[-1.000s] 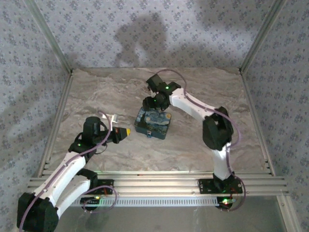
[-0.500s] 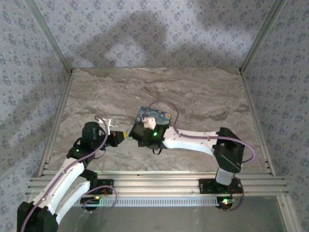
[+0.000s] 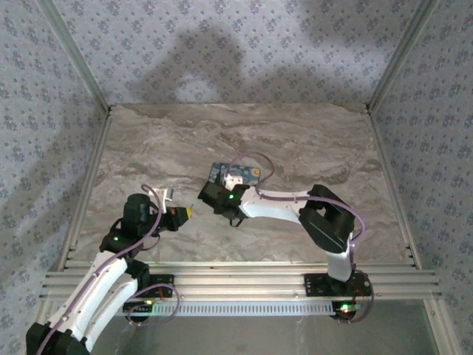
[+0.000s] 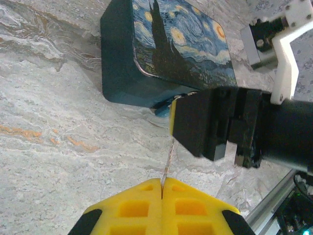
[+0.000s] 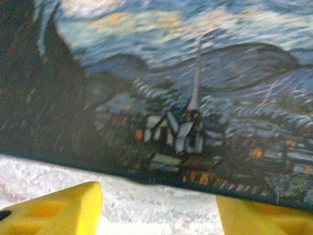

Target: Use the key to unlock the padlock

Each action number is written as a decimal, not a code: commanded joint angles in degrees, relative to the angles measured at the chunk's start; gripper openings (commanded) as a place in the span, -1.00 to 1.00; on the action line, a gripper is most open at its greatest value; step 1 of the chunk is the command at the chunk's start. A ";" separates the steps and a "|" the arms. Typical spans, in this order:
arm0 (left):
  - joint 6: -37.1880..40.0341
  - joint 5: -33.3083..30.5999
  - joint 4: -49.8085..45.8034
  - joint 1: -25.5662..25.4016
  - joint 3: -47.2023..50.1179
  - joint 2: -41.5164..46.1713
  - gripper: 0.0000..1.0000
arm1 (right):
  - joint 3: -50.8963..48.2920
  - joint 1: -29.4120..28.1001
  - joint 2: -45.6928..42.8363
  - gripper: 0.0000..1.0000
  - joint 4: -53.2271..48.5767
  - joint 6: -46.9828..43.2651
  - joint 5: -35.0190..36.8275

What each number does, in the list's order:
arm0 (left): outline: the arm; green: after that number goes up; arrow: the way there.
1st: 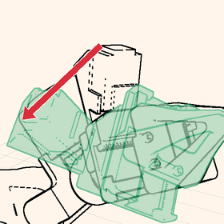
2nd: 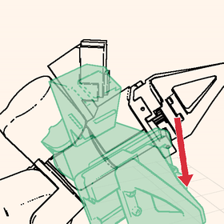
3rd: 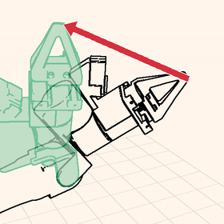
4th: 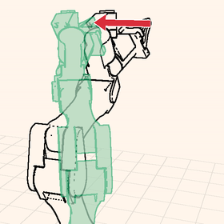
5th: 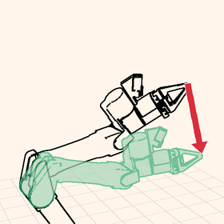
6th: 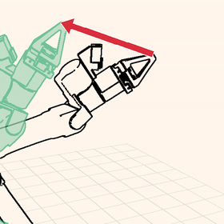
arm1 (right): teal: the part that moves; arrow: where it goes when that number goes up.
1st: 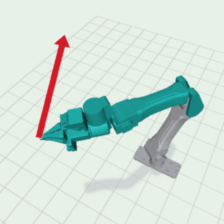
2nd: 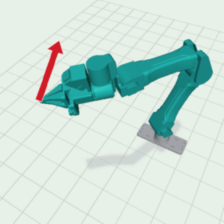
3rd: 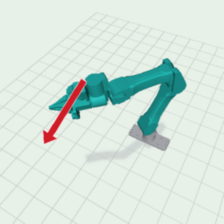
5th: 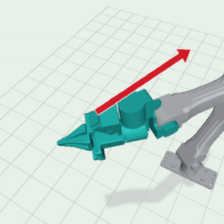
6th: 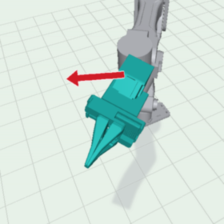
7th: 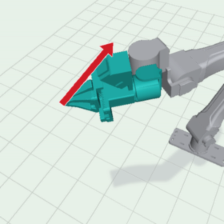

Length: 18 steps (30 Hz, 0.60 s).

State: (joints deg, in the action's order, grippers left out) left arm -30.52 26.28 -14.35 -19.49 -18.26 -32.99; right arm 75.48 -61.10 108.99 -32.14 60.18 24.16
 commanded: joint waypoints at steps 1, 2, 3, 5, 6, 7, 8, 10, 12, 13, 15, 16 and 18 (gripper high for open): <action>-0.76 -0.09 0.42 0.50 0.16 -0.11 -1.00 | 0.45 1.78 0.76 0.27 0.50 -2.58 0.44; -0.77 -0.03 0.67 0.55 0.11 -0.30 -1.00 | 0.45 2.23 0.79 0.28 0.48 -3.20 0.26; -0.76 -0.01 0.97 0.50 0.07 -0.70 -1.00 | 0.48 2.62 0.87 0.28 0.29 -3.86 0.22; -0.68 0.08 1.48 0.51 -0.10 -1.48 -1.00 | 0.46 3.38 0.96 0.28 0.10 -4.89 0.36; -0.55 0.08 1.64 0.50 -0.18 -1.85 -1.00 | 0.32 3.76 1.04 0.27 0.71 -5.51 0.14; -0.43 0.15 1.82 0.50 -0.20 -2.19 -1.00 | 0.33 4.01 1.21 0.26 1.38 -6.17 0.00; -0.33 0.17 2.02 0.50 -0.26 -2.54 -1.00 | 0.44 4.06 1.54 0.25 1.95 -6.79 0.00; -0.24 0.17 2.37 0.50 -0.33 -3.09 -1.00 | 0.75 3.89 2.49 0.23 2.78 -7.72 -0.01; -0.22 0.26 2.48 0.50 -0.31 -3.37 -1.00 | 1.18 3.80 3.60 0.21 3.10 -8.12 -0.06; -0.19 0.26 2.52 0.50 -0.28 -3.35 -1.00 | 1.37 3.80 4.22 0.20 3.32 -8.44 -0.08; -0.15 0.33 2.48 0.50 -0.28 -3.34 -1.00 | 1.66 3.80 4.97 0.17 3.87 -8.68 0.08; -0.07 0.35 2.40 0.50 -0.28 -3.39 -1.00 | 1.70 3.80 5.24 0.17 4.07 -8.75 0.15; 0.16 0.35 2.09 0.49 -0.28 -3.35 -1.00 | 1.73 3.88 5.58 0.14 4.77 -8.84 0.60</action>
State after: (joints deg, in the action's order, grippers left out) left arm -30.70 26.28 -13.32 -19.49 -18.22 -36.51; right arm 75.59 -57.12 113.60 -28.23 52.60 23.55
